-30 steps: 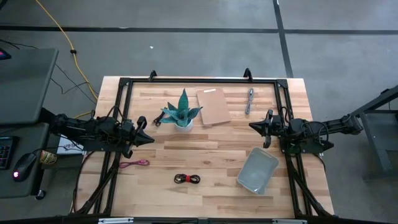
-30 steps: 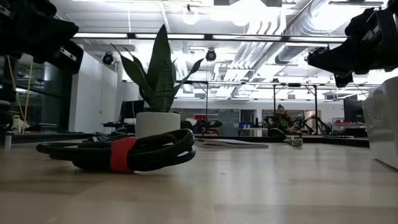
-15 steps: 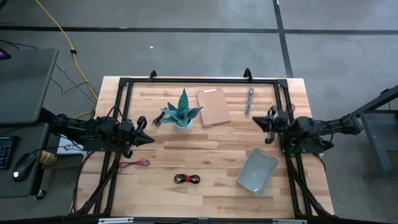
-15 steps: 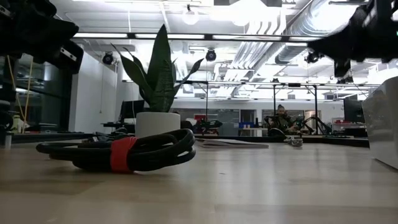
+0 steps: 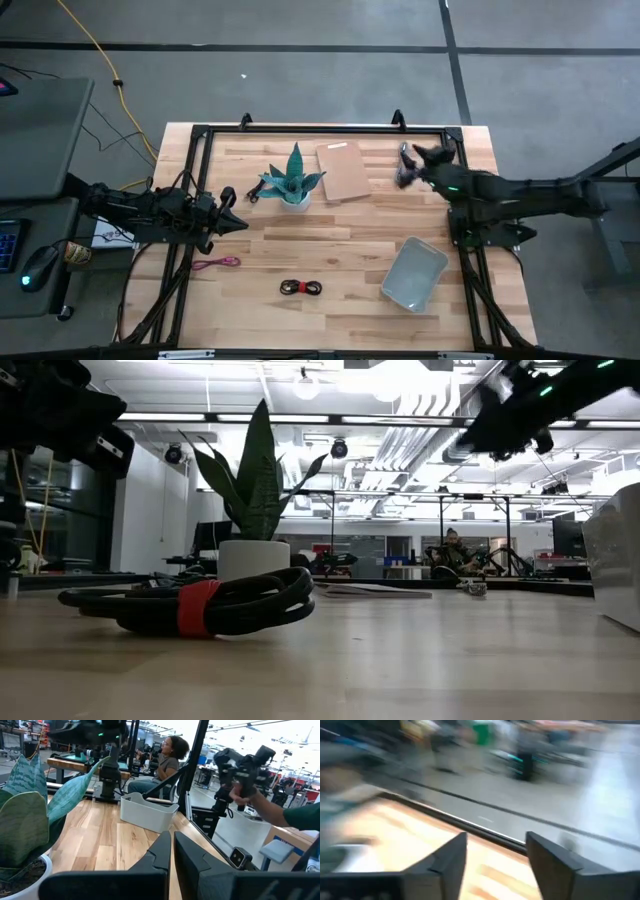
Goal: Pick and place USB-C Cables
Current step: Put the white charger cable into the white bin
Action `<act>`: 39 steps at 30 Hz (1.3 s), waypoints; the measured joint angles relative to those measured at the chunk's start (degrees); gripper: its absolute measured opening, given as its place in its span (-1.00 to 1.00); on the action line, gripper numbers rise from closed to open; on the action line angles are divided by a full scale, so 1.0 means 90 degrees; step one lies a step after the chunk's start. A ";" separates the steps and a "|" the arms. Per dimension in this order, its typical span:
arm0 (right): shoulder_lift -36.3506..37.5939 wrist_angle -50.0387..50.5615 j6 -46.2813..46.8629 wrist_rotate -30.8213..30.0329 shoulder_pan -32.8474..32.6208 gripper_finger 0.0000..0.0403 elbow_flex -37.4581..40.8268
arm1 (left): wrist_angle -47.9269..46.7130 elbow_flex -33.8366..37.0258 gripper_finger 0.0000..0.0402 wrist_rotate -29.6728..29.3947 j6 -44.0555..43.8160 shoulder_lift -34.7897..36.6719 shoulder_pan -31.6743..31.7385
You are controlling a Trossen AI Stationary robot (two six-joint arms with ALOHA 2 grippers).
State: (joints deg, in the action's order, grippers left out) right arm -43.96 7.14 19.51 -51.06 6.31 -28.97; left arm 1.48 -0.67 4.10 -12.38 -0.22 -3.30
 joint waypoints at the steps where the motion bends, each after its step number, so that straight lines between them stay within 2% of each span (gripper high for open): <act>1: -0.0356 0.0283 0.0329 -0.0270 0.0189 0.12 -0.0126 | 0.0000 0.0000 -0.98 -0.0001 0.0002 0.0002 0.0001; 4: -0.1295 0.0842 0.1673 -0.0598 0.0787 0.28 -0.0343 | 0.0000 0.0000 -0.98 -0.0002 0.0000 0.0000 0.0001; 7: -0.2092 0.0948 0.2623 -0.0118 0.1340 0.32 -0.0316 | 0.0000 -0.0001 -0.98 0.0000 0.0005 0.0001 0.0000; 12: -0.3221 0.0876 0.3236 0.0497 0.1825 0.33 -0.0304 | 0.0000 0.0000 -0.98 0.0000 0.0002 0.0002 0.0001; 20: -0.4646 0.0558 0.4251 0.0324 0.1855 0.33 -0.0304 | 0.0000 0.0000 -0.98 0.0000 0.0001 -0.0001 0.0001; 27: -0.5575 0.0036 0.4828 0.0343 0.1855 0.33 -0.0304 | 0.0000 -0.0002 -0.98 -0.0001 0.0007 0.0002 0.0001; 33: -0.6053 -0.0162 0.5338 0.0162 0.1845 0.32 -0.0312 | 0.0000 0.0000 -0.98 0.0000 0.0000 0.0001 0.0001; 36: -0.6206 -0.0261 0.5517 0.0068 0.1846 0.27 -0.0324 | 0.0000 -0.0001 -0.98 -0.0001 0.0005 0.0002 0.0001; 39: -0.6306 -0.0282 0.5577 0.0026 0.1843 0.13 -0.0330 | 0.0000 -0.0001 -0.98 0.0000 0.0005 0.0000 0.0001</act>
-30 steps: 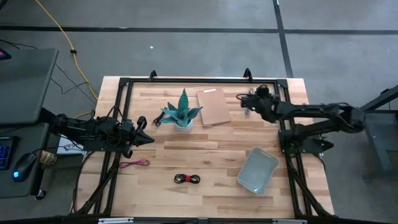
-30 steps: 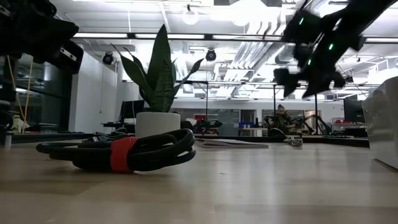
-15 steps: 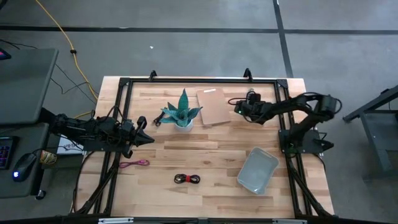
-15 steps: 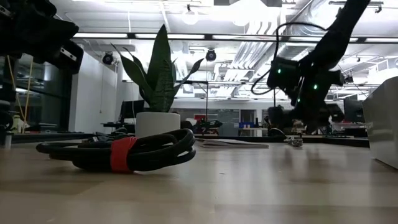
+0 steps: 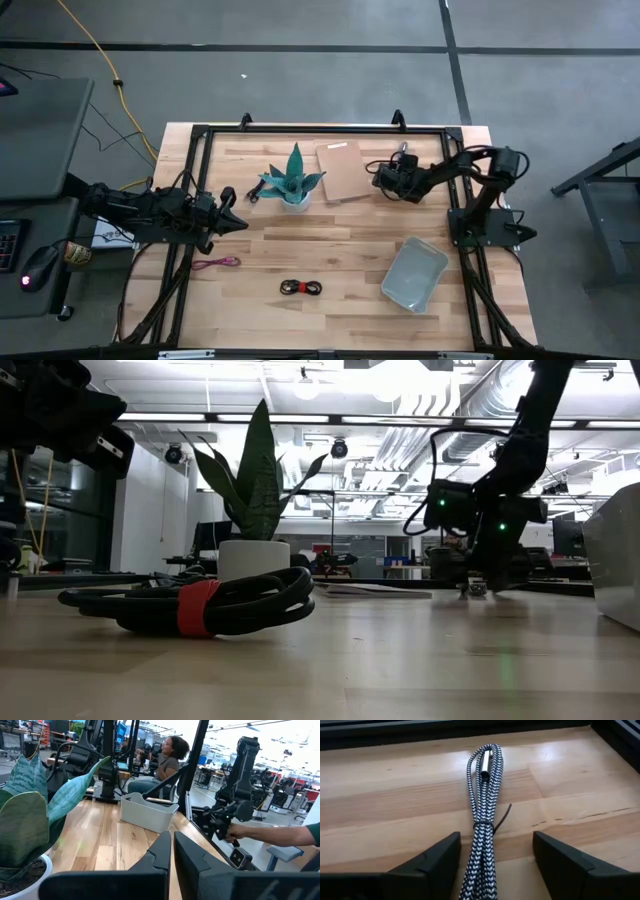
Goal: Pick and place USB-C Cables
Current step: Put the white charger cable into the white bin
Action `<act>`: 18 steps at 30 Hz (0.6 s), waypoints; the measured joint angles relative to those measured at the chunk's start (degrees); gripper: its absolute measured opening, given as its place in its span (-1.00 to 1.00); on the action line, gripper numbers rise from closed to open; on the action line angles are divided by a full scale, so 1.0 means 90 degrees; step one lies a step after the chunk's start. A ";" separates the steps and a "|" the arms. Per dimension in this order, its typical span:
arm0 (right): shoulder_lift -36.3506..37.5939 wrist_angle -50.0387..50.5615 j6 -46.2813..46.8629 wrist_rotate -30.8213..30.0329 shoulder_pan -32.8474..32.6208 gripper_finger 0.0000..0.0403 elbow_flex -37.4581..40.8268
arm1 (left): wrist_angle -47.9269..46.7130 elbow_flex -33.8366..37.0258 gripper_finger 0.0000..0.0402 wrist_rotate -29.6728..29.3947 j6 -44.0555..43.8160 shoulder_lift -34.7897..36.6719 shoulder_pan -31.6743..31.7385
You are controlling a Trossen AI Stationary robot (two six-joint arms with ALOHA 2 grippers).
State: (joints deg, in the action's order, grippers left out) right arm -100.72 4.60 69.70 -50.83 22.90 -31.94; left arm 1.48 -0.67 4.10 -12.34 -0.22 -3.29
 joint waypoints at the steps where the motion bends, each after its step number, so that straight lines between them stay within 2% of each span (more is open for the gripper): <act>1: -0.0017 0.0002 0.0006 -0.0001 0.0002 0.06 -0.0001 | 0.0000 0.0000 -0.98 0.0000 0.0002 0.0000 -0.0001; 4: -0.0032 -0.0013 -0.0053 -0.0006 0.0005 -0.23 -0.0005 | 0.0000 0.0000 -0.98 -0.0001 0.0000 0.0000 0.0000; 9: -0.0037 0.0011 -0.0510 -0.0072 0.0007 -0.88 -0.0001 | -0.0001 0.0001 -0.98 0.0000 0.0002 0.0000 -0.0001; 10: -0.0011 0.0038 -0.0686 -0.0078 0.0005 -0.92 0.0004 | 0.0000 0.0001 -0.98 0.0000 -0.0003 0.0000 -0.0001; 13: 0.0251 0.0186 -0.1311 0.0119 -0.0009 -0.87 0.0029 | 0.0000 0.0001 -0.98 -0.0001 0.0000 0.0000 -0.0002; 18: 0.1373 0.0985 -0.2365 0.0291 -0.0343 -0.96 0.0042 | 0.0000 0.0001 -0.98 -0.0002 0.0000 0.0002 -0.0002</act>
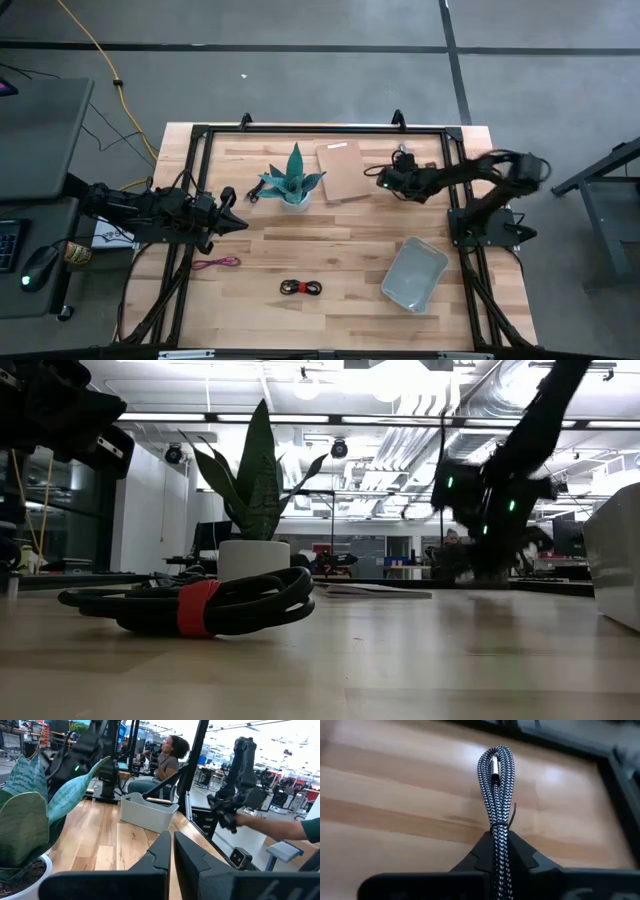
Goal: Pick and place USB-C Cables
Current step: Put the white charger cable into the white bin
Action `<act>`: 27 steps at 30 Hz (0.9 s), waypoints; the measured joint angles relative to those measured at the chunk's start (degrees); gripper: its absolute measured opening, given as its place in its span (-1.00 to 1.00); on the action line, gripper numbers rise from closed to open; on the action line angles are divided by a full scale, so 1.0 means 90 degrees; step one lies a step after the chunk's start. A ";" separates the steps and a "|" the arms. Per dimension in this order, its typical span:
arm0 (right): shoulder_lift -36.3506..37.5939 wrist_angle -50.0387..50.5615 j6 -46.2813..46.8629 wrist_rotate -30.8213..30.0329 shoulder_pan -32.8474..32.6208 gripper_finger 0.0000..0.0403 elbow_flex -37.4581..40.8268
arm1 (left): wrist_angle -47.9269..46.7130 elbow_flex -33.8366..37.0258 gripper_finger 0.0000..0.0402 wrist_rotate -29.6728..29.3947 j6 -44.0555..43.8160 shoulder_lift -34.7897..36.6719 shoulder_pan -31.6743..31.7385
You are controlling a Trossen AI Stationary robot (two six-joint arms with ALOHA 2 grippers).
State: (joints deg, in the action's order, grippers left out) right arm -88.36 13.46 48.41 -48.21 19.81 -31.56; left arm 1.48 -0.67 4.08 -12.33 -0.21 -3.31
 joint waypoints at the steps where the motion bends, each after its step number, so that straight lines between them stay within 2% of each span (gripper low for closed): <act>1: 0.0290 0.0192 -0.0176 -0.0034 -0.0142 -0.95 0.0003 | 0.0000 0.0000 -0.98 0.0002 -0.0005 -0.0002 0.0002; 5: 0.1581 0.0281 -0.0708 -0.0080 -0.0881 -0.96 0.0349 | 0.0000 -0.0001 -0.98 0.0002 -0.0005 -0.0002 0.0001; 11: 0.3577 0.0013 -0.1103 -0.0053 -0.2203 -0.97 0.1380 | 0.0000 0.0000 -0.98 0.0002 0.0001 -0.0001 0.0002; 16: 0.4940 -0.1750 -0.2123 0.0252 -0.3139 -0.97 0.2348 | 0.0000 -0.0001 -0.98 0.0002 0.0002 -0.0001 0.0001; 21: 0.5795 -0.3669 -0.3288 0.0957 -0.3512 -0.97 0.3051 | 0.0000 0.0000 -0.98 0.0002 -0.0002 -0.0001 0.0002; 27: 0.6166 -0.3795 -0.3417 0.1055 -0.3555 -0.97 0.3197 | 0.0000 0.0000 -0.98 0.0002 -0.0002 -0.0001 0.0000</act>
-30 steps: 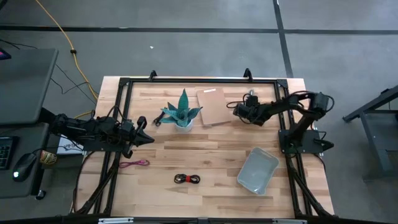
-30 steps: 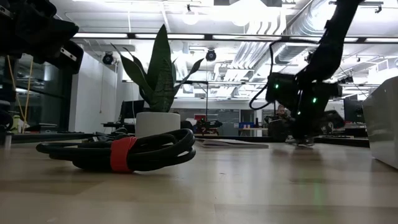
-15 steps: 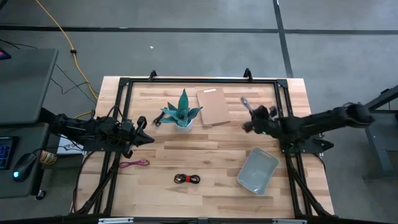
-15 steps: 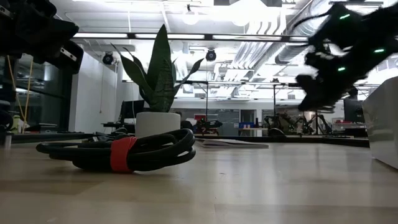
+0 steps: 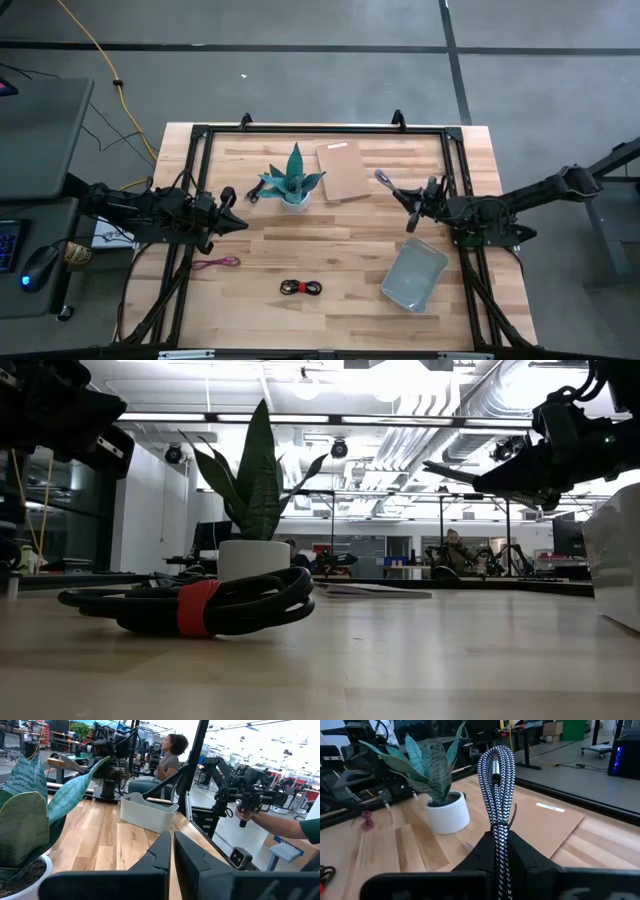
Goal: Pick and place USB-C Cables
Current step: Put the white charger cable into the white bin
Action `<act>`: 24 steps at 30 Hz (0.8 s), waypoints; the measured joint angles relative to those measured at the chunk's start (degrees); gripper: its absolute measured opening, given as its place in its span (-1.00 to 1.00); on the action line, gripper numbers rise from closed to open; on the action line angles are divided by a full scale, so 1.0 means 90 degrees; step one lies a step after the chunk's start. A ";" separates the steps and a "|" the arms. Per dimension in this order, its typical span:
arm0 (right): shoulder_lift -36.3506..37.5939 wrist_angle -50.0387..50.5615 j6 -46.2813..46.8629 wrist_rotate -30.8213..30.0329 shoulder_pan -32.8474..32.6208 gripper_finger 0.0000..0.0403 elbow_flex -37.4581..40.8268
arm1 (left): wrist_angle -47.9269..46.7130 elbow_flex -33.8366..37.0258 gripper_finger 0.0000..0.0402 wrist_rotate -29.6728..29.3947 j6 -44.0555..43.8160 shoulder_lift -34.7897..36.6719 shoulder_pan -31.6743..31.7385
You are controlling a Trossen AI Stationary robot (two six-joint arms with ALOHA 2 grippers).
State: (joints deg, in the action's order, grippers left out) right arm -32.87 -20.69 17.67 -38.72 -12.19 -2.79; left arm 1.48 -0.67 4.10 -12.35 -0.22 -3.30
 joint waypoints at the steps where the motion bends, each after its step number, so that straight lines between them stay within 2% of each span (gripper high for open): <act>1: -0.0002 -0.0009 -0.0018 0.0007 0.0000 -0.97 0.0000 | 0.0000 0.0000 -0.98 0.0000 0.0004 0.0001 0.0001; 11: -0.0012 -0.0011 -0.0226 0.0291 0.0000 -0.97 0.0000 | 0.0000 0.0000 -0.98 0.0000 -0.0003 0.0001 0.0002; 16: -0.0012 -0.0013 -0.0771 0.0405 0.0002 -0.97 0.0000 | -0.0002 0.0000 -0.98 0.0000 -0.0003 0.0000 0.0000; 20: -0.0017 -0.0024 -0.1432 0.1285 0.0000 -0.97 -0.0095 | 0.0000 0.0000 -0.98 -0.0001 -0.0002 0.0000 0.0001; 24: -0.0021 -0.0042 -0.1347 0.2228 -0.0207 -0.97 -0.0628 | 0.0000 0.0000 -0.98 0.0000 -0.0003 -0.0001 0.0002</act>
State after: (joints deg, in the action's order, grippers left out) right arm -33.05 -21.07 5.54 -18.66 -14.05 -8.44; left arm 1.48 -0.67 4.09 -12.38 -0.23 -3.29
